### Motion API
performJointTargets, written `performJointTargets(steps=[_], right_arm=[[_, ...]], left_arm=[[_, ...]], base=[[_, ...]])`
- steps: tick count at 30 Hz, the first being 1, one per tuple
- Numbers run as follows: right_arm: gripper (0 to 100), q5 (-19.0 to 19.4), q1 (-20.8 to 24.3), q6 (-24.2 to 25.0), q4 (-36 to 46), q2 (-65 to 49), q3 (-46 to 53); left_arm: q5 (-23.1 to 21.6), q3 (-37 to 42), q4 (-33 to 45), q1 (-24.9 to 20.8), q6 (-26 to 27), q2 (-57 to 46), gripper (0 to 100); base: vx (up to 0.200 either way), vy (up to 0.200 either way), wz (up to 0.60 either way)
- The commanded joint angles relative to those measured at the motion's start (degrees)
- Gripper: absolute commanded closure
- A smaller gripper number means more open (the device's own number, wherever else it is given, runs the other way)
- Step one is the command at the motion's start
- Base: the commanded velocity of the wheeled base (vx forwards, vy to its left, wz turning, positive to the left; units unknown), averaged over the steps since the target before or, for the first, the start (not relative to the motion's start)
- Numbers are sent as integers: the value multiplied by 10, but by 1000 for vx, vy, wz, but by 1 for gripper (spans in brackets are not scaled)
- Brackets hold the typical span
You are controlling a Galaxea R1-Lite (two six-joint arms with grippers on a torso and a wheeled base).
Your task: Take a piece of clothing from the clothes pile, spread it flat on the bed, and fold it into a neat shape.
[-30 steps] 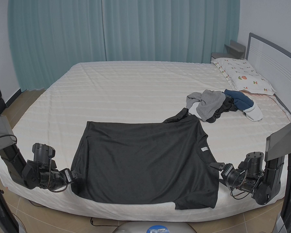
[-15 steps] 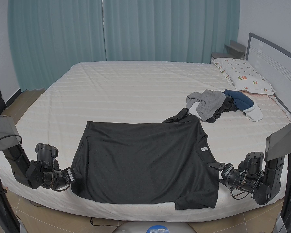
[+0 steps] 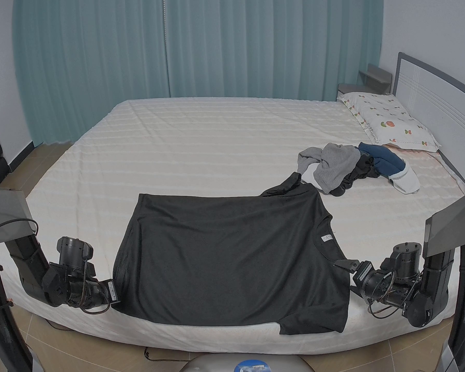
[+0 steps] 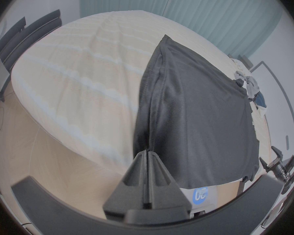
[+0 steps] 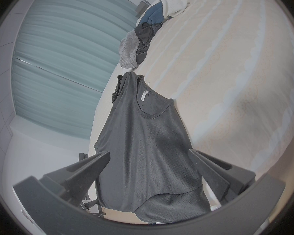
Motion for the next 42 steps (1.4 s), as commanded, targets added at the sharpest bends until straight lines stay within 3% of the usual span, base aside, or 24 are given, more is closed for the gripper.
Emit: performJointTargets(steps=[1,16,32,33,42], right_arm=[[0,0,0,0,-5,1,0],[0,0,0,-1,-5,1,3],[0,0,1,-4,-5,6,4],[0,0,1,-3,-5,6,4],[0,0,1,-3,-5,8,4]], left_arm=[[13,11,1,16,9,-16,100],[80,28,17,40,76,-18,100],[83,28,45,41,88,-13,100],[82,28,44,41,88,-15,0],[74,5,45,42,79,-19,0]], base=[[0,0,0],[0,0,0],[0,0,0],[0,0,0],[0,0,0]])
